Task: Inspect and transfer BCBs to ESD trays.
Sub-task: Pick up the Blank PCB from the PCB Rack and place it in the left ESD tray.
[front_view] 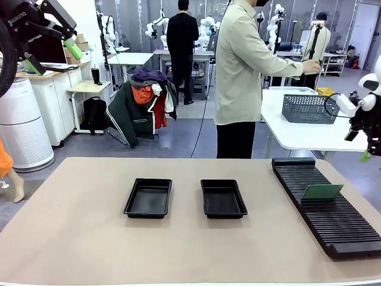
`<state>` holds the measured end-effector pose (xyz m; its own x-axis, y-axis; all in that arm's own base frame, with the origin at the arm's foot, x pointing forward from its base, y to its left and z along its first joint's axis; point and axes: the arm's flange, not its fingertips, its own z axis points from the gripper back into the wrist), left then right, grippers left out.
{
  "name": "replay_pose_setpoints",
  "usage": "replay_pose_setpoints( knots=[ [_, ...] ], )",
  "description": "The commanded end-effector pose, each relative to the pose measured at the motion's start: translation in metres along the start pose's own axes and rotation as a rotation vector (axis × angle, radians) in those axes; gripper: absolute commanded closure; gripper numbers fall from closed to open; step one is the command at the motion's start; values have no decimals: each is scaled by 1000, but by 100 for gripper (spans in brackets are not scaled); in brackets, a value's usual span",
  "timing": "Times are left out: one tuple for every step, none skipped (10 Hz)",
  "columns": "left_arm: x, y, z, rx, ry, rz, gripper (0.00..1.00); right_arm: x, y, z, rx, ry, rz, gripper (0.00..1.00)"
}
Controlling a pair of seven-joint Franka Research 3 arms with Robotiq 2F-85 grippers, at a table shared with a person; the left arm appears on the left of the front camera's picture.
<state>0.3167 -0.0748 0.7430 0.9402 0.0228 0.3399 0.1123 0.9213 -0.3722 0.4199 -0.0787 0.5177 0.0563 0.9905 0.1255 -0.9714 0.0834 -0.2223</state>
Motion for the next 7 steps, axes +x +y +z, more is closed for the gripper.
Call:
replay_pose_setpoints(
  knots=[
    [-1, 1, 0, 6, 4, 1, 0, 0, -6, -30, -19, 28, 35, 0],
    [-1, 1, 0, 6, 4, 1, 0, 1, -11, -43, -26, 49, 39, 0],
    [-1, 1, 0, 6, 4, 1, 0, 3, -14, -53, -31, 56, 47, 0],
    [-1, 1, 0, 6, 4, 1, 0, 4, -16, -63, -26, 79, 52, 0],
    [-1, 1, 0, 6, 4, 1, 0, 5, -17, -74, -28, 99, 54, 0],
    [-1, 1, 0, 6, 4, 1, 0, 4, -17, -83, -36, 93, 60, 0],
    [-1, 1, 0, 6, 4, 1, 0, 3, -18, -92, -45, 98, 61, 0]
  ],
)
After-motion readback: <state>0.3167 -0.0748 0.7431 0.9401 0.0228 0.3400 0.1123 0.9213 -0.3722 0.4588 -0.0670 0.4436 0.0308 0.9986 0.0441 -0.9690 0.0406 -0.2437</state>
